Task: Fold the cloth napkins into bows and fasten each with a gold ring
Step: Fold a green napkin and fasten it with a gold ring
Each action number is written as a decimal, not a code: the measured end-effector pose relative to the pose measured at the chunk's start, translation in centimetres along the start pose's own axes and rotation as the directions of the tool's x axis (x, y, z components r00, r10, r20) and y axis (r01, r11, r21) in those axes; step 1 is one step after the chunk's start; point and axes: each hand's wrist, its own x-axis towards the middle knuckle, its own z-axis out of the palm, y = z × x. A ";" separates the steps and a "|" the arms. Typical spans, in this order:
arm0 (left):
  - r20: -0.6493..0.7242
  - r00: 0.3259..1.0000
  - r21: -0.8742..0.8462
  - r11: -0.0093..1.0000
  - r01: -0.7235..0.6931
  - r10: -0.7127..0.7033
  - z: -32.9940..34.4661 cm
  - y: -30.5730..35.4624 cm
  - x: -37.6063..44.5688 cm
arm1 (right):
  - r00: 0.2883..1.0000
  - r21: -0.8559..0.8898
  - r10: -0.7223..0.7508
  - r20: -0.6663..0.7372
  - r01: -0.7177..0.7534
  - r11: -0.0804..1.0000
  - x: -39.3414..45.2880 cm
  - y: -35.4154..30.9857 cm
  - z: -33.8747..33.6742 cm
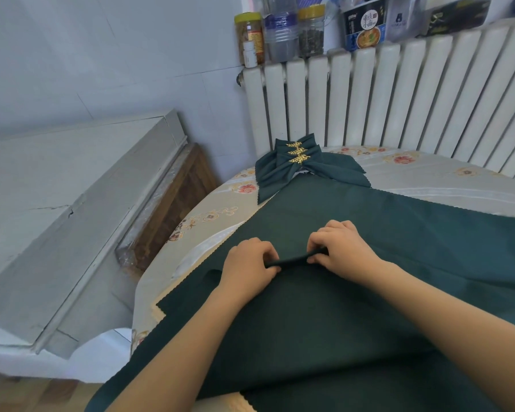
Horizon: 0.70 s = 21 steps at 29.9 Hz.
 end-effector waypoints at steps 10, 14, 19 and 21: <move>0.174 0.975 -0.365 0.911 0.194 -0.138 0.1 -0.4 -2.8 | 0.967 0.200 0.144 0.209 -0.187 0.962 -2.1 0.4 -0.3; 0.081 0.982 -0.272 0.944 0.184 -0.168 0.8 0.0 -2.9 | 0.970 0.103 0.205 0.132 -0.219 0.970 -2.0 -0.4 0.4; 0.055 0.981 -0.071 0.979 0.191 -0.187 0.7 0.8 -2.4 | 0.959 -0.013 0.254 0.124 -0.255 0.967 -1.8 -1.0 0.7; 0.043 0.982 -0.082 0.978 0.189 -0.186 0.3 1.1 -2.5 | 0.972 -0.051 0.223 0.070 -0.219 0.974 -2.0 -1.2 0.5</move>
